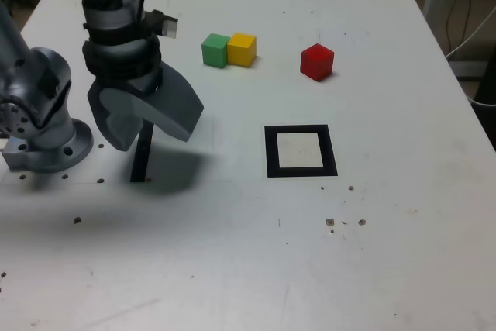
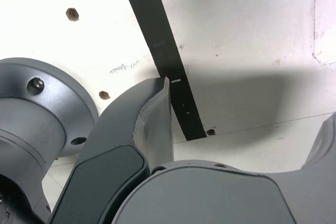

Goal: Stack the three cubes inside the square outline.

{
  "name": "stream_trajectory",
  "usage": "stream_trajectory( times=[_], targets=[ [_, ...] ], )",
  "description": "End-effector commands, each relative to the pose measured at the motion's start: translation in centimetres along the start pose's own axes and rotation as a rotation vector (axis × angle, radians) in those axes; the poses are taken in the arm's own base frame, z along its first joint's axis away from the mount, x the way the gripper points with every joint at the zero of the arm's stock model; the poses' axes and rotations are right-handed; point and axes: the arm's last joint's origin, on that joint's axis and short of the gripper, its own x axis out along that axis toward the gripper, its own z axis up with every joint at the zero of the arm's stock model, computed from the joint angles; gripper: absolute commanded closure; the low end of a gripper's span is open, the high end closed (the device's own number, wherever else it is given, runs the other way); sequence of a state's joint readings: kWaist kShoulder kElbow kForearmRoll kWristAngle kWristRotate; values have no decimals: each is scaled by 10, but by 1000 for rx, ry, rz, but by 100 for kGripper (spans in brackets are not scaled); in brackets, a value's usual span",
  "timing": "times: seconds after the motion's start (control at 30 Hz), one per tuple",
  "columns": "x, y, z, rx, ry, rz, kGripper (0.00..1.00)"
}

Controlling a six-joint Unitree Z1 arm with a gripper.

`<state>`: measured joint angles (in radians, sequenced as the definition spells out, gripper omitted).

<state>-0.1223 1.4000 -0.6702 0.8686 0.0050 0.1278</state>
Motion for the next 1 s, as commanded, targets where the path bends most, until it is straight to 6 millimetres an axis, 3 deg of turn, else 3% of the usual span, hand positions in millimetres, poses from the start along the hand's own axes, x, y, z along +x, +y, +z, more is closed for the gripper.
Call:
stream_trajectory(
  times=[0.0,0.33,0.6,0.97],
  targets=[
    [0,0,1,-1,-3,6,0],
    [2,1,0,-12,9,30,0],
    [-7,3,6,-15,18,50,0],
    [-59,11,34,-33,-6,73,2]
  ],
)
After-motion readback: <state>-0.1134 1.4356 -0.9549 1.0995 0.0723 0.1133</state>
